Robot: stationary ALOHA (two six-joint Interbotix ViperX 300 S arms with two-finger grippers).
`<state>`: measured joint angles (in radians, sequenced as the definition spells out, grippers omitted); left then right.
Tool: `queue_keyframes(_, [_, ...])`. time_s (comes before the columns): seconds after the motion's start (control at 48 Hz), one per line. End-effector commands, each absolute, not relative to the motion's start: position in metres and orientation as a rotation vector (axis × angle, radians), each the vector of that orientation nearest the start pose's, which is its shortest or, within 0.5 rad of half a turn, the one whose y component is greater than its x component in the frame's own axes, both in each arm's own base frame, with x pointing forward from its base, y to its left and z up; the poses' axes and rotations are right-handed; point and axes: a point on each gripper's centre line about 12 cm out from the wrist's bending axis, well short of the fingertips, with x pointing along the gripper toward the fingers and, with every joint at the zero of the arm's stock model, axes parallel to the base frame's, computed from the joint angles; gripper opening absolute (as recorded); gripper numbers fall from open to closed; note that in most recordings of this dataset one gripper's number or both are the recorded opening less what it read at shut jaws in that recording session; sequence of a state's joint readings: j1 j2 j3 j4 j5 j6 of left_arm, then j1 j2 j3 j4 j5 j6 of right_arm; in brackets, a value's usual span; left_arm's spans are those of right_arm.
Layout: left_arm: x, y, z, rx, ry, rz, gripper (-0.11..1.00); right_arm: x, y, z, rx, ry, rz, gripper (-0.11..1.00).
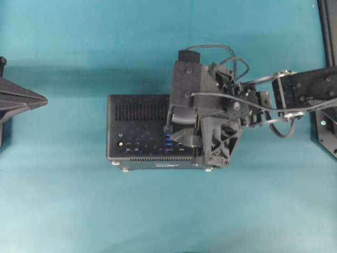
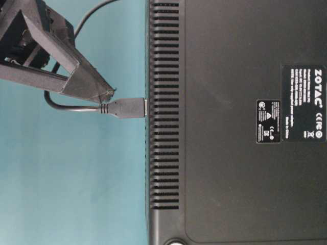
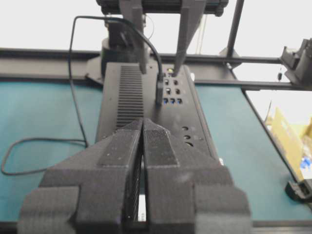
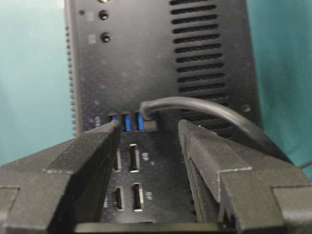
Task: Insert the USB into the PC box with both arms.
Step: 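Open the right gripper and lift it away from the plugged cable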
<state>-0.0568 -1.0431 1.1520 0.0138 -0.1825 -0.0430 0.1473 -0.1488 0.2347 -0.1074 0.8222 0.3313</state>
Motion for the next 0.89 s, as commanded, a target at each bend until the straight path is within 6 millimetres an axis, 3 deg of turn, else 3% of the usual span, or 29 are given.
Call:
queue_keyframes(0.0, [0.188, -0.012, 0.310, -0.030, -0.083, -0.064, 0.00, 0.377, 0.045, 0.329, 0.146, 0.858, -0.050, 0.61])
queue_keyframes(0.874, [0.185, -0.011, 0.300, -0.090, -0.025, -0.063, 0.00, 0.332, 0.041, 0.341, 0.152, 0.794, -0.032, 0.61])
